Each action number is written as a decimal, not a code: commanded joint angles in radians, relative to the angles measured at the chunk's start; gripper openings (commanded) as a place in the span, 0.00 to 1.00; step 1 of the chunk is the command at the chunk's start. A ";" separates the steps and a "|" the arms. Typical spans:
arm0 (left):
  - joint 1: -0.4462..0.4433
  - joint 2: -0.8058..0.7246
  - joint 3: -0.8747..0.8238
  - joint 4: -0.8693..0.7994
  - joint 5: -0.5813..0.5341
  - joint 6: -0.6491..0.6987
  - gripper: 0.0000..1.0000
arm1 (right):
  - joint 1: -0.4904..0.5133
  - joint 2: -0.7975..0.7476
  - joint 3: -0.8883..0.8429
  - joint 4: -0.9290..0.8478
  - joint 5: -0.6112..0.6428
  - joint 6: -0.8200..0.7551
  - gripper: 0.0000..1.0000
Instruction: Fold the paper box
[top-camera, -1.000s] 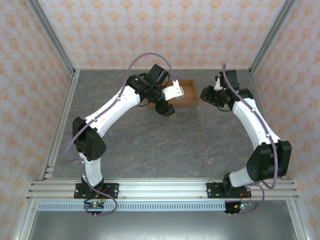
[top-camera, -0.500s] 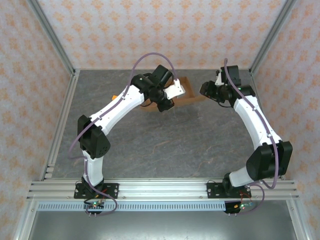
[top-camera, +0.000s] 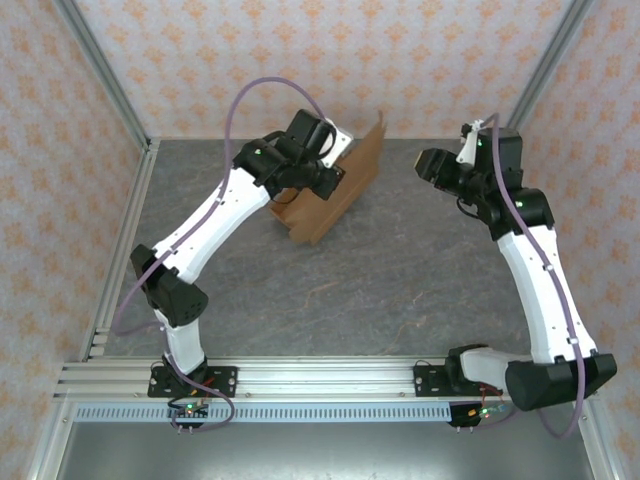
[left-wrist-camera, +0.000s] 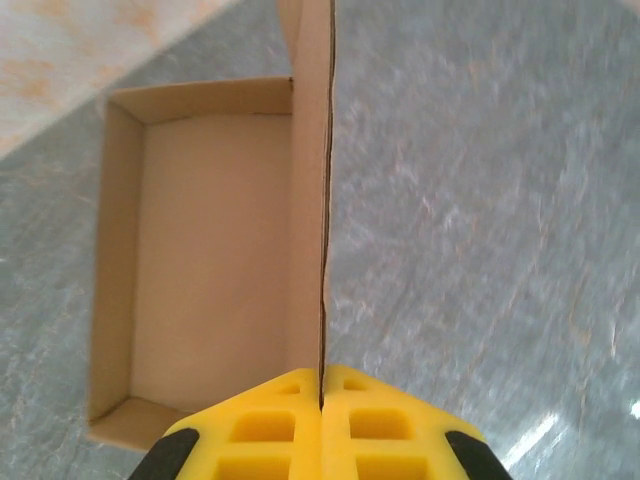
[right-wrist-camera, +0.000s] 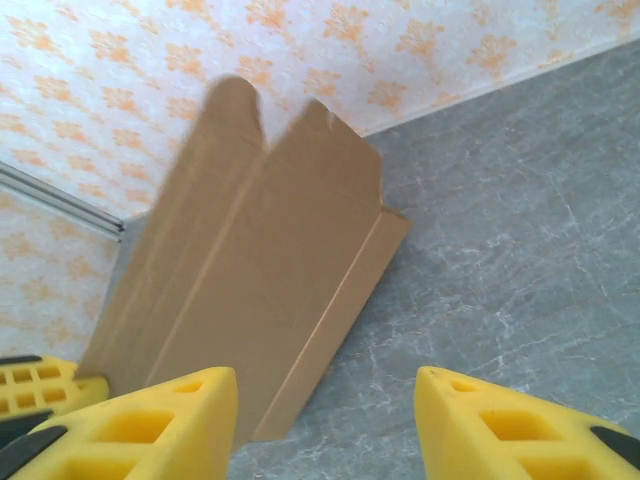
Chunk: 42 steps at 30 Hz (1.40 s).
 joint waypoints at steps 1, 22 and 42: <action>-0.004 -0.066 0.023 0.081 -0.084 -0.203 0.00 | 0.010 -0.057 -0.100 0.052 -0.056 0.012 0.51; -0.095 0.018 0.304 -0.244 -0.543 -0.983 0.00 | 0.548 -0.266 -0.596 0.616 0.189 -0.459 0.68; -0.098 0.008 0.268 -0.290 -0.552 -1.255 0.00 | 0.643 -0.082 -0.708 1.043 0.445 -0.676 0.62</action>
